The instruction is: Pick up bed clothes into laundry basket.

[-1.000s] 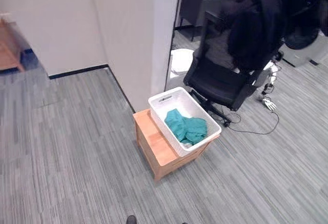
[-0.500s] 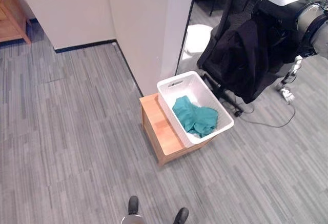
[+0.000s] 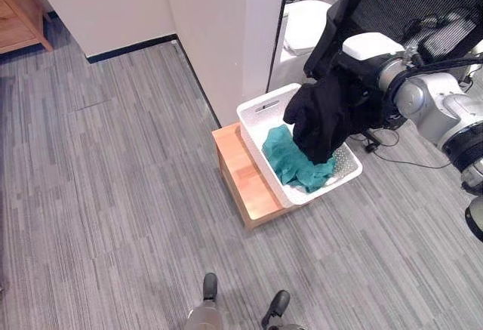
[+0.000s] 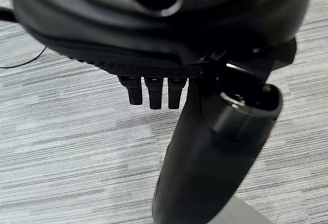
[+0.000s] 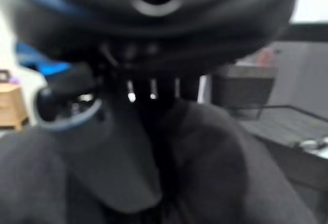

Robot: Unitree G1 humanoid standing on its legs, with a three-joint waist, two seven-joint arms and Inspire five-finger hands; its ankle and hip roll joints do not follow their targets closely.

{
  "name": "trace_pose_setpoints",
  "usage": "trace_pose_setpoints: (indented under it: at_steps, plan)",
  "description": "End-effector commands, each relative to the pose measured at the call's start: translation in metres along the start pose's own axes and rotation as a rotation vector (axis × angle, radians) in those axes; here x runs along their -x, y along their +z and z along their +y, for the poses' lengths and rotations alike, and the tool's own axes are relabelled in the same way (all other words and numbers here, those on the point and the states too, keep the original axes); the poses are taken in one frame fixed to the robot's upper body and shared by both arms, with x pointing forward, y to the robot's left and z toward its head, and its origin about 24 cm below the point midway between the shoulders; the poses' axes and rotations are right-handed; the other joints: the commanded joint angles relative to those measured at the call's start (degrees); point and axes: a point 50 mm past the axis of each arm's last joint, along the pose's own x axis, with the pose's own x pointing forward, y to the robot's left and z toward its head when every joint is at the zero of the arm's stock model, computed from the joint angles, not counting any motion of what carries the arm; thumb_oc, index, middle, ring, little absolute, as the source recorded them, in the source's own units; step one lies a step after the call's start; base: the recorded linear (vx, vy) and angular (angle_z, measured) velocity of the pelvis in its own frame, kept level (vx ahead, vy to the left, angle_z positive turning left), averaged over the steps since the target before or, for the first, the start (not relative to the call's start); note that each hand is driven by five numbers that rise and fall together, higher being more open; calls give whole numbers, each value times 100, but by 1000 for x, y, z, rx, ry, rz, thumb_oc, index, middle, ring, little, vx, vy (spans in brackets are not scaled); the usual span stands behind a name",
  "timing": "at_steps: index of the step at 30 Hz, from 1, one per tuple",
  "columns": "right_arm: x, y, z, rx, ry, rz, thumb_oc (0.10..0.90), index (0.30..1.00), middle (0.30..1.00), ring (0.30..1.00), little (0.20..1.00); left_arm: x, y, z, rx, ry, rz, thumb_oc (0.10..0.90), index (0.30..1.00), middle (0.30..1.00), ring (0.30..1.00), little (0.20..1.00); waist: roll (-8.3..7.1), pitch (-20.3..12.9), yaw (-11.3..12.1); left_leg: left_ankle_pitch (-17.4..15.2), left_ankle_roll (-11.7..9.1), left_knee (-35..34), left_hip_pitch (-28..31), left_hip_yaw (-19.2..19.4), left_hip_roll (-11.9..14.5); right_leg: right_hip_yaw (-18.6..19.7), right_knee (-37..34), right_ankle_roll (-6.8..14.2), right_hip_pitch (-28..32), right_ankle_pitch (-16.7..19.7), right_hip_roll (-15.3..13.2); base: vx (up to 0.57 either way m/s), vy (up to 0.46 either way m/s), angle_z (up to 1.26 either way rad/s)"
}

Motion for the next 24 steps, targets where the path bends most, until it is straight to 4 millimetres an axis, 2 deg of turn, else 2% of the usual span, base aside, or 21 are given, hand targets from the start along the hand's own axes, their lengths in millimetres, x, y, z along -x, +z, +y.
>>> trace_pose_setpoints:
  at_steps: [1,5,7,10,13,15,17,18,22,24]
  plan:
    - [2,-1,-65,32,-221,36,400,300,300,300,300,1,3,11,-34,31,-2,800,900,900,900,900,-192,-2,202,37,-181,-61,139,39,-157,125,18,214,196,-375,161,-32,-19,-2]
    - [-6,8,-54,68,-178,35,400,300,300,300,300,-1,17,4,-57,6,-53,800,900,900,900,900,-103,140,231,74,-163,-61,17,2,-166,135,18,199,67,-344,144,-40,-22,-1]
    - [-8,8,-52,66,-175,44,400,300,300,300,300,-1,19,1,-62,-3,-62,800,900,900,900,900,-77,166,241,79,-157,-61,-8,-12,-173,128,18,196,44,-337,135,-19,-1,3]
    - [-13,4,-35,36,-139,83,400,300,300,300,300,-1,22,-3,-55,-8,-83,800,900,900,900,900,53,265,316,124,-143,-61,-132,-79,-198,79,18,190,-54,-311,100,-37,-9,7]
    - [-15,5,-30,84,-107,87,400,300,300,300,300,-1,25,-4,-60,-16,-100,800,900,900,900,900,121,319,361,154,-144,-61,-197,-97,-205,80,18,188,-114,-302,95,-22,-11,1]
    - [-14,-5,-32,134,-92,134,400,300,300,300,300,0,25,-3,-53,-19,-111,800,900,900,900,900,205,369,420,196,-151,-61,-288,-121,-216,61,18,193,-191,-285,72,-36,-19,3]
    - [-6,-28,-34,163,-85,227,400,300,300,300,300,1,23,-2,-35,-21,-116,800,900,900,900,900,308,403,512,237,-158,-61,-378,-159,-233,25,18,214,-267,-259,38,-32,-11,8]
    - [-6,-29,-34,163,-85,227,400,300,300,300,300,1,23,-3,-35,-22,-116,800,900,900,900,900,312,401,513,237,-158,-61,-381,-159,-232,25,18,214,-270,-258,39,-23,-1,6]
    - [4,-51,-39,159,-98,309,400,300,300,300,300,2,15,-4,-45,-30,-102,800,900,900,900,900,441,428,601,295,-164,-61,-454,-221,-241,-4,21,222,-335,-246,11,-10,-10,9]
    - [4,-51,-40,173,-96,308,400,300,300,300,300,2,13,-5,-48,-39,-100,800,900,900,900,900,465,429,609,299,-167,-61,-464,-224,-244,-7,20,222,-344,-248,11,-3,-7,3]
